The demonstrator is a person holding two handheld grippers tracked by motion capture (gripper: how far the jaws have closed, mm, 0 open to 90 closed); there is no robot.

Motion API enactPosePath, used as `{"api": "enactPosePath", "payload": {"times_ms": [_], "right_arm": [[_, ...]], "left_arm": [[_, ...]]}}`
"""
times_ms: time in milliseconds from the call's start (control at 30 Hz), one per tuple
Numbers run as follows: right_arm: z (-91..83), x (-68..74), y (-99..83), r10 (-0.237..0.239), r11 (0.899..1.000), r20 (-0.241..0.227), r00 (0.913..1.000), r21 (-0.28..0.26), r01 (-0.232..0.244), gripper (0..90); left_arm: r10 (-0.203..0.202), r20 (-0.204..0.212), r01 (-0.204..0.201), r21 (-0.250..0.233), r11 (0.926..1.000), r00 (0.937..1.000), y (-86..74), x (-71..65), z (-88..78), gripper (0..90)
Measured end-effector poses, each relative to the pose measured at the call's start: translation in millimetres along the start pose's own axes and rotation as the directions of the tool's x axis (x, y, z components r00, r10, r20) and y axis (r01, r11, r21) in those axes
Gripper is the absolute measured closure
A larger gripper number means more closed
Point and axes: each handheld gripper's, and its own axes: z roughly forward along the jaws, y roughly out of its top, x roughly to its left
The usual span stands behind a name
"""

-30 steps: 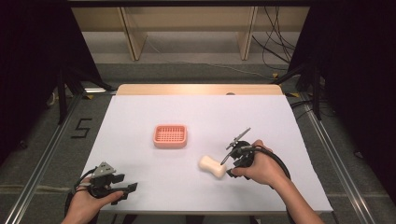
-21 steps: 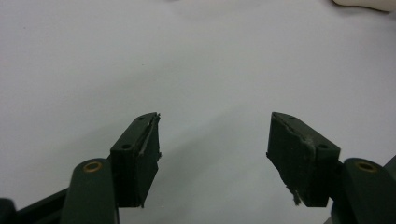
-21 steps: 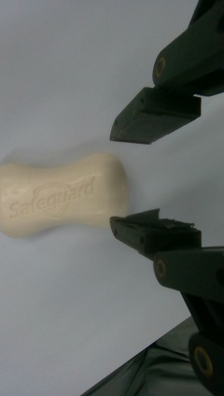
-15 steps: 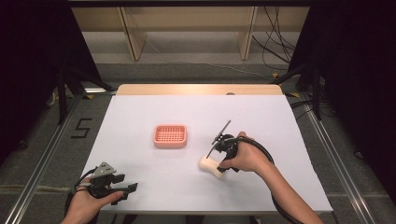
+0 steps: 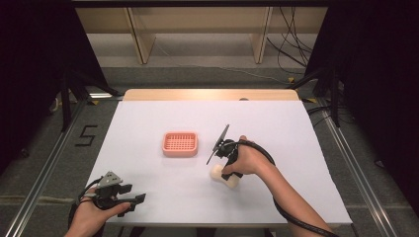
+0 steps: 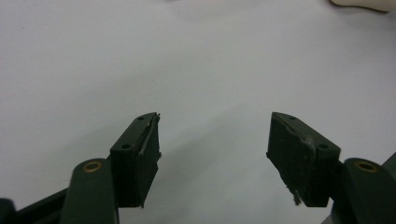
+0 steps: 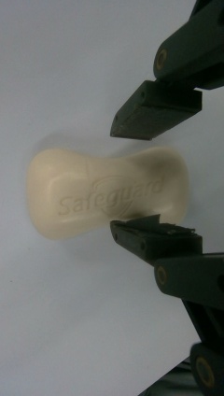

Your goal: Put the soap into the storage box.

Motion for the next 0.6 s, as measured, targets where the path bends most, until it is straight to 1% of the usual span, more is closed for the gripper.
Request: {"api": "enactPosePath", "payload": {"times_ms": [33, 67, 100, 133, 167, 200, 233, 267, 300, 333, 367, 400, 433, 533, 600], "right_arm": [[0.0, 0.0, 0.0, 0.000, 1.000, 0.000, 1.0000, 0.000, 0.000, 47.5], [1.4, 1.0, 1.0, 0.008, 1.000, 0.003, 1.0000, 0.006, -0.008, 47.0], [2.6, 0.3, 1.9, -0.004, 1.000, 0.019, 0.9998, 0.021, 0.003, 46.1], [4.0, 1.3, 3.3, 0.002, 0.999, 0.016, 0.9999, 0.036, -0.003, 45.7], [5.7, 0.6, 4.3, -0.022, 0.999, 0.020, 0.9996, 0.033, 0.021, 45.7], [6.2, 1.9, 5.2, -0.012, 0.999, 0.021, 0.9997, 0.039, 0.011, 45.6], [8.1, 0.5, 5.9, -0.032, 0.999, 0.013, 0.9994, 0.029, 0.032, 45.6], [9.7, 2.7, 7.1, -0.008, 0.999, 0.007, 0.9999, 0.036, 0.007, 45.6], [10.3, 4.6, 8.2, 0.004, 0.999, 0.005, 1.0000, 0.041, -0.004, 45.6], [13.3, 3.0, 8.7, -0.020, 0.999, 0.003, 0.9998, 0.044, 0.020, 45.5], [13.3, 3.0, 8.7, -0.020, 0.999, 0.003, 0.9998, 0.044, 0.020, 45.5], [14.3, 5.2, 10.5, -0.003, 0.999, 0.000, 1.0000, 0.054, 0.003, 45.6], [15.4, 6.5, 11.2, 0.004, 0.999, -0.002, 1.0000, 0.049, -0.004, 45.7], [16.9, 6.1, 12.1, -0.008, 0.999, 0.007, 0.9999, 0.051, 0.008, 45.7], [18.2, 6.8, 13.2, -0.009, 0.998, -0.002, 1.0000, 0.056, 0.010, 45.8]], "left_arm": [[-0.001, -0.004, 0.001, -0.007, 1.0000, 1.0000, -0.2, -0.3, 0.5, 33.8], [0.000, -0.001, 0.000, -0.004, 1.0000, 1.0000, -0.2, -0.1, 0.2, 33.8], [0.002, -0.001, -0.002, -0.002, 1.0000, 1.0000, -0.2, 0.0, 0.1, 33.7], [0.008, -0.003, -0.008, 0.003, 1.0000, 1.0000, -0.1, 0.4, -0.2, 33.7], [0.011, -0.004, -0.011, 0.005, 0.9999, 0.9999, 0.0, 0.6, -0.5, 33.7], [0.012, -0.004, -0.012, 0.006, 0.9999, 0.9999, 0.0, 0.7, -0.6, 33.7], [0.001, -0.003, -0.001, -0.004, 1.0000, 1.0000, -0.1, -0.1, 0.0, 33.7], [-0.027, 0.000, 0.027, -0.031, 0.9991, 0.9996, -0.5, -2.0, 1.9, 33.7], [-0.030, -0.005, 0.030, -0.034, 0.9990, 0.9995, -0.6, -2.0, 2.4, 33.7], [-0.033, -0.008, 0.033, -0.031, 0.9990, 0.9994, -0.6, -2.2, 2.3, 33.7], [-0.036, -0.007, 0.036, -0.031, 0.9989, 0.9993, -0.6, -2.3, 2.3, 33.7], [-0.037, -0.011, 0.037, -0.036, 0.9987, 0.9993, -0.7, -2.6, 2.3, 33.7], [-0.028, -0.016, 0.027, -0.032, 0.9991, 0.9995, -0.4, -2.7, 1.5, 33.7], [-0.030, -0.017, 0.029, -0.032, 0.9991, 0.9994, -0.5, -2.8, 1.5, 33.7], [0.002, -0.014, -0.002, -0.003, 1.0000, 0.9999, -0.3, -0.7, -0.8, 33.7]]}}
